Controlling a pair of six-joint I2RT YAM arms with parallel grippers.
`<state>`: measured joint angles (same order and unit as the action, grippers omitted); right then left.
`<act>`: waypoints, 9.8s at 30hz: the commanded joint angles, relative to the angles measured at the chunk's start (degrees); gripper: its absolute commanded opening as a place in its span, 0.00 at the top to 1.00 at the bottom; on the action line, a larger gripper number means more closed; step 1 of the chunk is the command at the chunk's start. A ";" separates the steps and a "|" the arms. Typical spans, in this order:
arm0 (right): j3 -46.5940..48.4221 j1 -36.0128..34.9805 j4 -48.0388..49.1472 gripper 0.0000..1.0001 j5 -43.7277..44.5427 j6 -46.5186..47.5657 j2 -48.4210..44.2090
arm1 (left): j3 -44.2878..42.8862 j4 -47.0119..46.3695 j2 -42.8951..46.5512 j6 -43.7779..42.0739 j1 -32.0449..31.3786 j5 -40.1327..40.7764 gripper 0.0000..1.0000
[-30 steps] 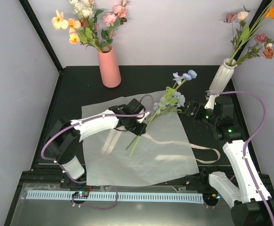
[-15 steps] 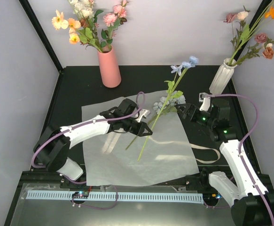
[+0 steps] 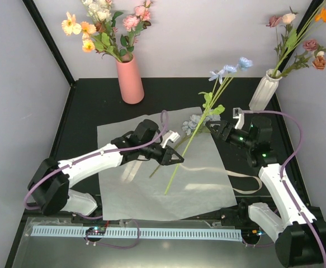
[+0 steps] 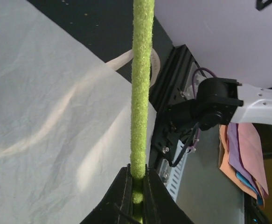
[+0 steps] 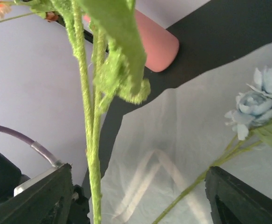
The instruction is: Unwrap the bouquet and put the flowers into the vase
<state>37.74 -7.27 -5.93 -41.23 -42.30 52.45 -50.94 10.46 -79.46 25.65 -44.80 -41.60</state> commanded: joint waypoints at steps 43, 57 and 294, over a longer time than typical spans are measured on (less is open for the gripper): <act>5.84 -4.55 2.02 0.98 -0.35 -1.33 0.38 | -0.37 1.21 2.89 -5.48 -6.27 6.19 0.94; 29.99 -4.00 -19.13 0.99 25.81 25.32 2.53 | 2.39 19.93 19.37 -10.71 -6.29 37.53 0.01; 30.50 -43.62 2.82 0.68 32.62 10.28 18.26 | 9.80 11.54 39.50 -11.13 9.25 6.45 0.98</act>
<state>66.24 -50.50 -4.23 -9.96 -32.97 70.48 -41.45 24.73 -41.19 16.19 -35.03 -33.10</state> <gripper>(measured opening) 0.365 0.055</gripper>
